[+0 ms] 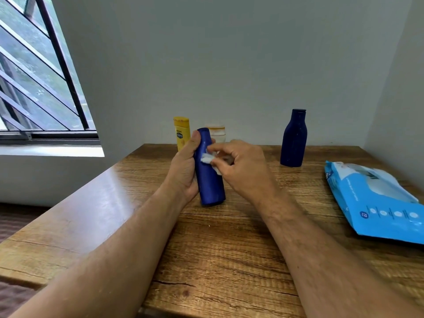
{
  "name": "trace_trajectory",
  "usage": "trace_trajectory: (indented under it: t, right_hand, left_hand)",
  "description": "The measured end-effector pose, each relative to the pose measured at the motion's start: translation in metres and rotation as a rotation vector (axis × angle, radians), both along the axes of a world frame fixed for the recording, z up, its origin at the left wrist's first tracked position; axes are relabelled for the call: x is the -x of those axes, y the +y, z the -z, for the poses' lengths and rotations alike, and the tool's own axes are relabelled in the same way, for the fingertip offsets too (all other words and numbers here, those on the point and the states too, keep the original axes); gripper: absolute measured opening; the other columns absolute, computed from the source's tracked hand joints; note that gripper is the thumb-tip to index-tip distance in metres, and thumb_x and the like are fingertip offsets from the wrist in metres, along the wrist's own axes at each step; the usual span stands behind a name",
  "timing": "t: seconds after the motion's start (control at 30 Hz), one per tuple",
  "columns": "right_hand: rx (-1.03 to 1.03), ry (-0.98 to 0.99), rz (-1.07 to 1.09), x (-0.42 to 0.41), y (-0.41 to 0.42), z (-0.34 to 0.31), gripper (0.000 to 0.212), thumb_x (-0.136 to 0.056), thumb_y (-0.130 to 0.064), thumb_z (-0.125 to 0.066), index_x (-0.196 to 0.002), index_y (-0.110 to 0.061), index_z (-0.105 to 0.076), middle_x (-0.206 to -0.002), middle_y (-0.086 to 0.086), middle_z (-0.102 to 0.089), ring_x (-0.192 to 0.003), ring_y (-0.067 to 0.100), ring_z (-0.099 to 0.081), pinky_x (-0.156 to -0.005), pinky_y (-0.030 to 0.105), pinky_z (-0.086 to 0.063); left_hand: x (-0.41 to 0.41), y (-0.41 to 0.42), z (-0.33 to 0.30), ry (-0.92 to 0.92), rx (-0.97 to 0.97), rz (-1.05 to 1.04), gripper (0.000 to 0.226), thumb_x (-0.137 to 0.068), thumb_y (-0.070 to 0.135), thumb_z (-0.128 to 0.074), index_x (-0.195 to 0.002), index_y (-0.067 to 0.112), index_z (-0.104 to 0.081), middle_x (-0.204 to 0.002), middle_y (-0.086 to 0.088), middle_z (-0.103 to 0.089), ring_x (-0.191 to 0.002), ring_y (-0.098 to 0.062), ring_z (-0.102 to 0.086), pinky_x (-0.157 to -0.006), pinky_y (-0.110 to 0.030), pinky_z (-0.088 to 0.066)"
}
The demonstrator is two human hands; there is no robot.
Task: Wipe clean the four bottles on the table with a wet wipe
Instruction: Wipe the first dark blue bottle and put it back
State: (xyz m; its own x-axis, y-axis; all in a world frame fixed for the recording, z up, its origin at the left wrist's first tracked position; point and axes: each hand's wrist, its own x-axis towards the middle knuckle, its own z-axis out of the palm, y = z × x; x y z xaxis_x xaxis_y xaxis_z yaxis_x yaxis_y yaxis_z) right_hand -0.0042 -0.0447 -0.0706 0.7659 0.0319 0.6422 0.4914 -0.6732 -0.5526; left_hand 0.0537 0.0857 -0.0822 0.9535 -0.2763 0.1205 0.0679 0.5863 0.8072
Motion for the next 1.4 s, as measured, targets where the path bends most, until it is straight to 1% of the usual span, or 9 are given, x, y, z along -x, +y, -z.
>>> trace_trajectory:
  t: [0.17,0.37,0.6,0.8,0.9,0.97,1.03,1.23,1.4]
  right_hand:
    - [-0.108,-0.157,0.057,-0.002,-0.001,0.000,0.021,-0.091,-0.023,-0.070,-0.111,-0.019,-0.075,-0.103,-0.006,-0.066,-0.092,0.005,-0.062,-0.082,0.019,-0.055]
    - [0.069,0.048,-0.067,0.000,0.000,0.002,0.014,-0.084,-0.021,-0.076,-0.098,-0.021,-0.078,-0.100,-0.009,-0.063,-0.096,0.005,-0.061,-0.089,0.028,-0.056]
    - [0.147,0.223,-0.146,0.003,0.001,0.002,0.015,-0.078,-0.016,-0.080,-0.088,-0.027,-0.079,-0.097,-0.018,-0.064,-0.095,-0.008,-0.054,-0.097,0.024,-0.049]
    - [0.032,-0.018,0.026,0.001,-0.002,-0.004,0.018,-0.087,-0.030,-0.072,-0.104,-0.025,-0.077,-0.090,-0.005,-0.063,-0.080,0.006,-0.058,-0.072,0.014,-0.047]
    - [-0.133,-0.112,0.047,0.001,-0.005,-0.007,0.017,-0.089,-0.025,-0.071,-0.105,-0.026,-0.076,-0.096,-0.008,-0.066,-0.087,0.002,-0.060,-0.077,0.010,-0.048]
    - [-0.203,-0.122,0.040,0.000,-0.006,-0.009,0.017,-0.088,-0.019,-0.072,-0.104,-0.026,-0.076,-0.100,-0.009,-0.067,-0.092,0.002,-0.061,-0.083,0.013,-0.051]
    - [-0.197,-0.094,0.022,-0.001,-0.007,-0.010,0.016,-0.088,-0.017,-0.072,-0.099,-0.027,-0.078,-0.101,-0.009,-0.067,-0.093,0.003,-0.061,-0.084,0.017,-0.052]
    - [0.062,0.100,-0.007,0.004,-0.010,-0.006,0.016,-0.082,-0.016,-0.075,-0.080,-0.032,-0.077,-0.090,-0.017,-0.059,-0.083,0.002,-0.056,-0.073,0.014,-0.043]
    - [0.204,0.285,-0.045,0.006,-0.012,-0.003,0.013,-0.076,-0.016,-0.078,-0.076,-0.029,-0.078,-0.093,-0.014,-0.063,-0.089,0.007,-0.061,-0.083,0.032,-0.057]
  left_hand:
    - [0.008,-0.010,0.000,-0.042,-0.099,0.028,0.044,-0.094,0.057,-0.054,-0.090,0.019,-0.077,-0.092,-0.008,-0.073,-0.080,-0.020,-0.069,-0.080,-0.039,-0.054]
    - [0.005,-0.003,-0.003,-0.013,0.012,-0.017,0.056,-0.100,0.053,-0.047,-0.070,0.021,-0.082,-0.081,-0.007,-0.068,-0.071,-0.018,-0.065,-0.072,-0.035,-0.056]
    - [-0.004,0.004,-0.004,0.082,0.086,-0.098,0.055,-0.096,0.054,-0.055,-0.126,0.008,-0.063,-0.095,-0.009,-0.070,-0.075,-0.021,-0.067,-0.076,-0.038,-0.058]
    - [0.005,-0.002,-0.003,0.059,0.059,0.021,0.040,-0.102,0.040,-0.047,-0.119,0.008,-0.064,-0.092,-0.010,-0.068,-0.077,-0.020,-0.067,-0.070,-0.033,-0.060]
    - [0.014,-0.008,-0.003,0.029,-0.050,0.049,0.034,-0.102,0.038,-0.049,-0.108,0.010,-0.068,-0.092,-0.010,-0.072,-0.077,-0.021,-0.069,-0.073,-0.035,-0.057]
    - [0.015,-0.007,-0.005,0.010,-0.035,0.084,0.033,-0.103,0.031,-0.053,-0.121,0.006,-0.065,-0.112,-0.017,-0.070,-0.099,-0.026,-0.069,-0.088,-0.041,-0.056]
    - [0.012,-0.004,-0.006,-0.009,0.025,0.091,0.035,-0.104,0.023,-0.053,-0.129,0.000,-0.060,-0.125,-0.021,-0.064,-0.116,-0.029,-0.063,-0.095,-0.042,-0.056]
    - [0.002,0.004,-0.007,0.051,0.059,-0.002,0.035,-0.106,0.023,-0.042,-0.128,0.000,-0.057,-0.113,-0.019,-0.068,-0.098,-0.028,-0.069,-0.087,-0.043,-0.060]
    - [-0.004,0.012,-0.010,0.060,0.078,-0.065,0.034,-0.106,0.027,-0.042,-0.128,0.004,-0.056,-0.119,-0.016,-0.067,-0.103,-0.029,-0.066,-0.096,-0.048,-0.053]
